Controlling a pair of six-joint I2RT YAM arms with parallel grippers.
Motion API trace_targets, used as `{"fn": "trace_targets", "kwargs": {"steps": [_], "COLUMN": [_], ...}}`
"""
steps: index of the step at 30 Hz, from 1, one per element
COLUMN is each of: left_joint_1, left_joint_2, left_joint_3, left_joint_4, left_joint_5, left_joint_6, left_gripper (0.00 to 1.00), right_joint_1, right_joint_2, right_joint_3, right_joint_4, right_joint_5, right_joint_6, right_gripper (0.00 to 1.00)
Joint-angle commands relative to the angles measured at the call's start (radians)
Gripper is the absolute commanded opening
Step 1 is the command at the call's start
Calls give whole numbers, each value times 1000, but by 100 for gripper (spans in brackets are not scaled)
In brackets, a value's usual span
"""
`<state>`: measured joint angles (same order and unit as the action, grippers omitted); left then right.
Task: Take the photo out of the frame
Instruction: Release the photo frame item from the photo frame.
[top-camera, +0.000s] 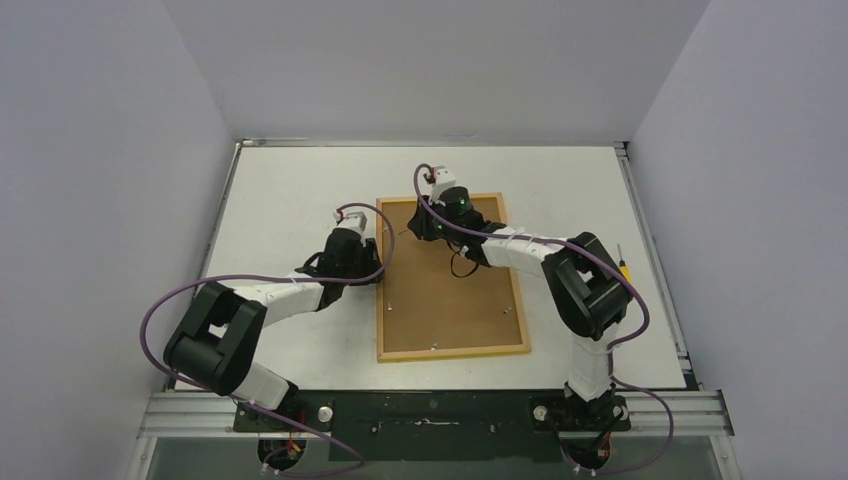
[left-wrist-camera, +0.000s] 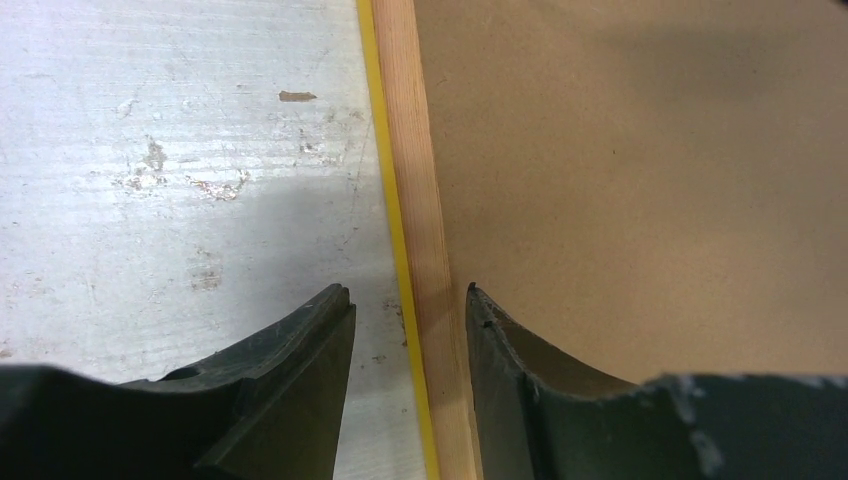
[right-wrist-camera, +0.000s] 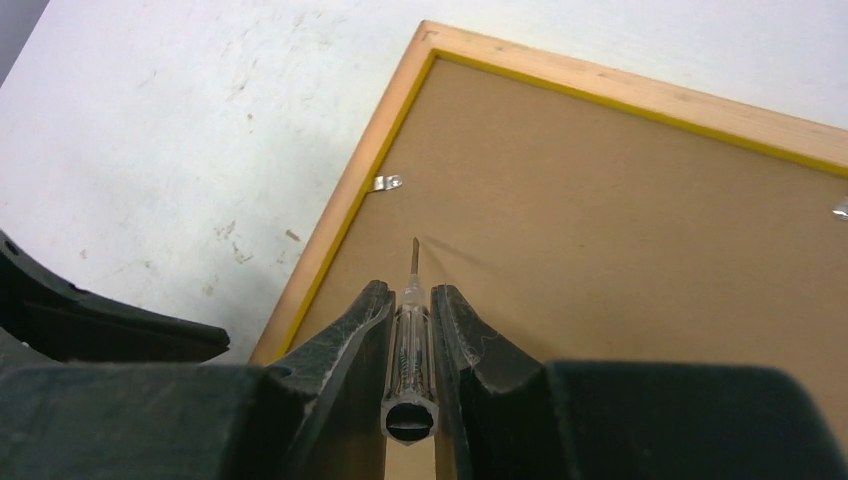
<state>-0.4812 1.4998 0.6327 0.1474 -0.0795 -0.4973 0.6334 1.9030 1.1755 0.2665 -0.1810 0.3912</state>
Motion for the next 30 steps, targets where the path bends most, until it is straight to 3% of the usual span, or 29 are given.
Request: {"fn": "trace_targets", "kwargs": {"steps": [1, 16, 30], "left_joint_1": [17, 21, 21], "left_joint_2": [7, 67, 84], "left_joint_3": [8, 48, 68], "left_joint_4": [60, 40, 20], "left_joint_5": [34, 58, 76], "left_joint_6": [-25, -21, 5], "left_gripper": [43, 40, 17], "right_joint_1": [24, 30, -3], "right_joint_2": [34, 98, 155], "right_joint_3": [61, 126, 229], "right_joint_4": [26, 27, -5], "right_joint_5": [-59, -88, -122], "right_joint_6": [-36, -28, 21], "right_gripper": [5, 5, 5]}}
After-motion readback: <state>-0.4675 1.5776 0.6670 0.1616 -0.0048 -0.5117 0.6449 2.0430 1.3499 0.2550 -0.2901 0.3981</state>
